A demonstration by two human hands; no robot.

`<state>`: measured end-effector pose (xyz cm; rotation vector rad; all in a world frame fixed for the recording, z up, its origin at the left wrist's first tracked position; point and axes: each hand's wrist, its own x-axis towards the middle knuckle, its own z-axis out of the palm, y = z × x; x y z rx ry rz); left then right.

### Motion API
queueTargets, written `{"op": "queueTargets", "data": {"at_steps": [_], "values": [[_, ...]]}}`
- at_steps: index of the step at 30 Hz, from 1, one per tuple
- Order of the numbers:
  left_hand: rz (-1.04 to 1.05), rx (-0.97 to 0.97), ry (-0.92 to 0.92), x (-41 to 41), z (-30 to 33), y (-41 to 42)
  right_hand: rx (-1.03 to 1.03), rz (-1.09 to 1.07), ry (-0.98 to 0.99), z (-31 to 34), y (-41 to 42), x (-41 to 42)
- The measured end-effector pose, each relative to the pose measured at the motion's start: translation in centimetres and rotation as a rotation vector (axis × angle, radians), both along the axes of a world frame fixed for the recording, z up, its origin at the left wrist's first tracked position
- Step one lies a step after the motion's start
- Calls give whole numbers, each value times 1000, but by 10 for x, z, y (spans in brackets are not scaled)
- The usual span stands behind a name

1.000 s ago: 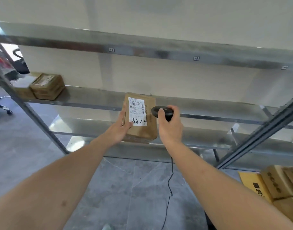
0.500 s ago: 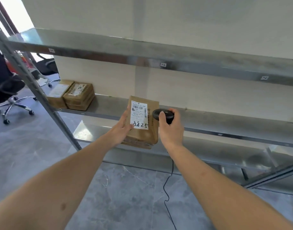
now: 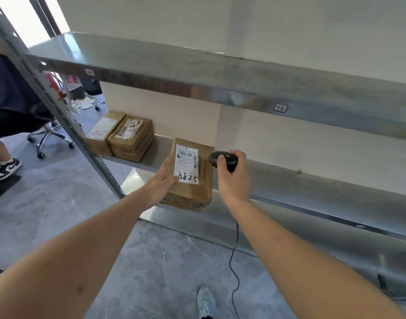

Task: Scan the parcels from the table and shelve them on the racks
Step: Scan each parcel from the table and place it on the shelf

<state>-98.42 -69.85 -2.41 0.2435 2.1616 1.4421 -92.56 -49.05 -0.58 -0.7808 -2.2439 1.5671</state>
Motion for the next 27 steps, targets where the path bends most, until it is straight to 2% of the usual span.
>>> {"op": "queueTargets", "data": {"at_steps": [13, 20, 27], "values": [[81, -10, -40, -99, -33, -16, 34, 70, -114, -33, -17, -109], [35, 50, -83, -153, -60, -41, 26, -37, -154, -59, -48, -142], [47, 14, -103, -178, -71, -56, -19, -191, -155, -75, -81, -159]]}}
